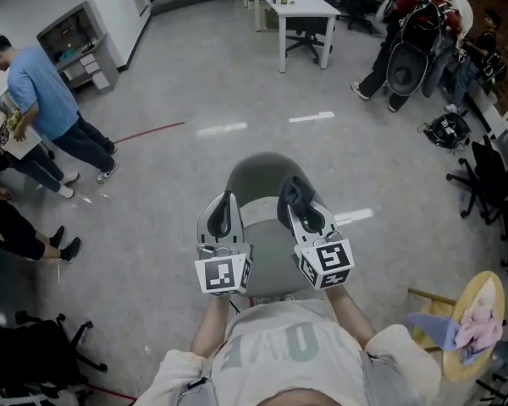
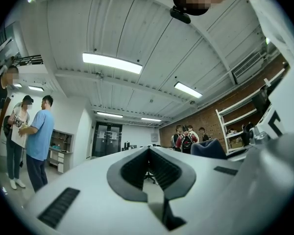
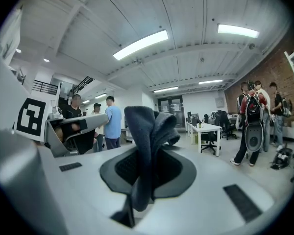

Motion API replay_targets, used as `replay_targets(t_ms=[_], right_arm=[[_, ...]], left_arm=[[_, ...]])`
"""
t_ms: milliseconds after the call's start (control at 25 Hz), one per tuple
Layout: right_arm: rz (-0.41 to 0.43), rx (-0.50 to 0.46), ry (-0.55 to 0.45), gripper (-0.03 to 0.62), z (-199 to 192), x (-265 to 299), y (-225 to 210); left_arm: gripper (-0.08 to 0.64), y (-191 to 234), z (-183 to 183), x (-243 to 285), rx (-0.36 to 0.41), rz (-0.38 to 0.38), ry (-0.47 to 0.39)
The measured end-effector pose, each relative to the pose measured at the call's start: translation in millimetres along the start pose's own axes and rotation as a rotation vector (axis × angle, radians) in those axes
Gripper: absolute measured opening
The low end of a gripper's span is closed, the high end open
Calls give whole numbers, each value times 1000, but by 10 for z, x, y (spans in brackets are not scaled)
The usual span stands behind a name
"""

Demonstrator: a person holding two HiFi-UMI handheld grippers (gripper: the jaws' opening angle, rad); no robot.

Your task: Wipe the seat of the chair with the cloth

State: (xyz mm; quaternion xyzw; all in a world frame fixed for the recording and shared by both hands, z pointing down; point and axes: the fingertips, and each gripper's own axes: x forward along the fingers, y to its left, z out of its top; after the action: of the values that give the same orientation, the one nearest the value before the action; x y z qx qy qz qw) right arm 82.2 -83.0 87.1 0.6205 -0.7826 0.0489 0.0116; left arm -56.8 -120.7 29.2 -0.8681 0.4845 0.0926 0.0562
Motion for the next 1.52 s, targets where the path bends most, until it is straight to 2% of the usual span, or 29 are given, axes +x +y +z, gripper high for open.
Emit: replay_targets(t_ms=[160, 360, 520, 640, 840, 920, 1040, 1280, 1400, 1520], right_arm=[[1, 0, -13, 49, 37, 44, -10], [42, -17, -12, 49, 79, 158, 51], [102, 44, 32, 49, -101, 262, 94], [130, 61, 68, 51, -371, 389, 59], [154, 136, 79, 51, -1058, 842, 49], [178, 151, 104, 51, -1458, 1007, 112], [205, 229, 184, 51, -2169, 1042, 204], [223, 201, 283, 51, -3295, 1226, 300], [240, 194, 325, 50, -3660, 1300, 382], [253, 204, 358, 50, -3913, 1322, 453]], left_arm=[[15, -21, -24, 26, 5, -22, 14], [15, 36, -57, 111, 17, -30, 27], [15, 13, -241, 151, 23, -41, 52], [15, -17, -482, 164, 15, -13, 61], [15, 234, -1240, 126, 68, 22, 95], [15, 367, -1603, 50, 78, 38, 110], [15, 450, -2169, -216, 63, 65, 191], [15, 727, -3167, -616, 24, 141, 264], [15, 803, -3537, -748, 10, 161, 299], [15, 805, -3761, -837, -3, 166, 319]])
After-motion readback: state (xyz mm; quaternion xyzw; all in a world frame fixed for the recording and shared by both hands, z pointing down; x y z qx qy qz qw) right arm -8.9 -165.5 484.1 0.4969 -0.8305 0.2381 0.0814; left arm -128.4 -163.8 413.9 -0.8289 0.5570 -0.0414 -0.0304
